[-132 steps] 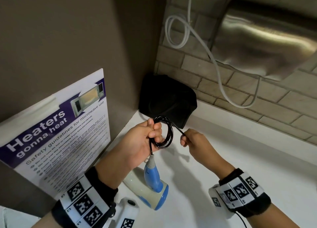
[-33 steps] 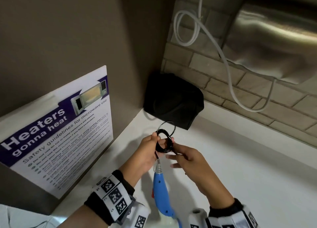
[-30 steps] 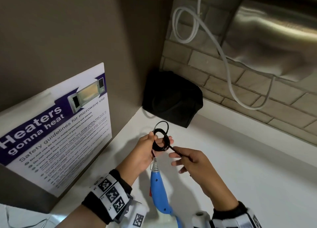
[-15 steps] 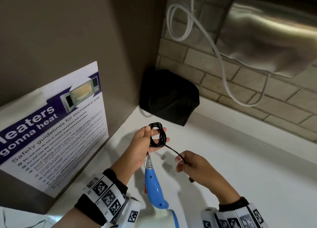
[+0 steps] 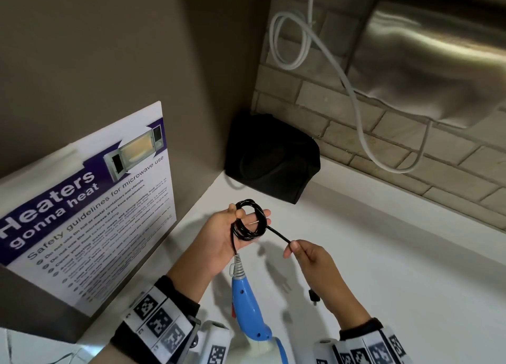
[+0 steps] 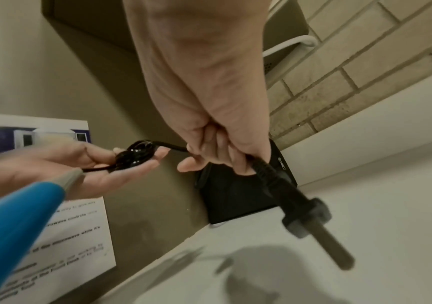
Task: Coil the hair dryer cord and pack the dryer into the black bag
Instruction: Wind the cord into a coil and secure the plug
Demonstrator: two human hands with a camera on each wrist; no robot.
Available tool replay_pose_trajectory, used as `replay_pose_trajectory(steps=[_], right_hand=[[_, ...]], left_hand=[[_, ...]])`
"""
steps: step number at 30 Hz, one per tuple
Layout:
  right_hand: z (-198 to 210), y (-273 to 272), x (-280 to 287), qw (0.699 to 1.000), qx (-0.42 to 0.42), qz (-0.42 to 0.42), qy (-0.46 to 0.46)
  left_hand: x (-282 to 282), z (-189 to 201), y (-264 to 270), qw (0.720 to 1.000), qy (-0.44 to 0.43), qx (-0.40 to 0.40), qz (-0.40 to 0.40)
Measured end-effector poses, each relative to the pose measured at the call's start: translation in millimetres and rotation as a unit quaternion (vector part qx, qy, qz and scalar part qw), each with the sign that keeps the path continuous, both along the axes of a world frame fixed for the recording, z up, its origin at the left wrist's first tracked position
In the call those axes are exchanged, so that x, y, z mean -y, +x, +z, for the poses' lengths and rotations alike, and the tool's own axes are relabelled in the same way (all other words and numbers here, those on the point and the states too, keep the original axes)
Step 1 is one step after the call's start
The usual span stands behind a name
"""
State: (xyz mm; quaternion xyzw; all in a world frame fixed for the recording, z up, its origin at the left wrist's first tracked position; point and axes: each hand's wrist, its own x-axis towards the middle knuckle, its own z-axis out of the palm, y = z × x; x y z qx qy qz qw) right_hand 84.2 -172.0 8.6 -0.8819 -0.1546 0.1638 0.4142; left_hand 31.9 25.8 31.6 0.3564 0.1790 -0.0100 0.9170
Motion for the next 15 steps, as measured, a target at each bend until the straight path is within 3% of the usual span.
replay_pose_trajectory(steps=[5, 8, 10, 12, 15], right_hand=[[-22, 10, 8, 0.978, 0.131, 0.068, -0.146], [-28, 18, 11, 0.971, 0.156, 0.028, -0.180], [-24, 21, 11, 0.990, 0.085, -0.018, -0.107], [-18, 22, 9, 0.996, -0.038, -0.064, 0.047], [-3, 15, 0, 0.931, -0.220, -0.114, 0.269]], left_hand=[[2, 7, -3, 1.000, -0.002, 0.010, -0.008], [5, 12, -4, 0.999, 0.033, 0.027, -0.029], [10, 12, -4, 0.996, 0.071, 0.030, -0.033], [14, 10, -5, 0.991, 0.128, 0.028, -0.040], [19, 6, -6, 0.985, 0.164, 0.029, -0.044]])
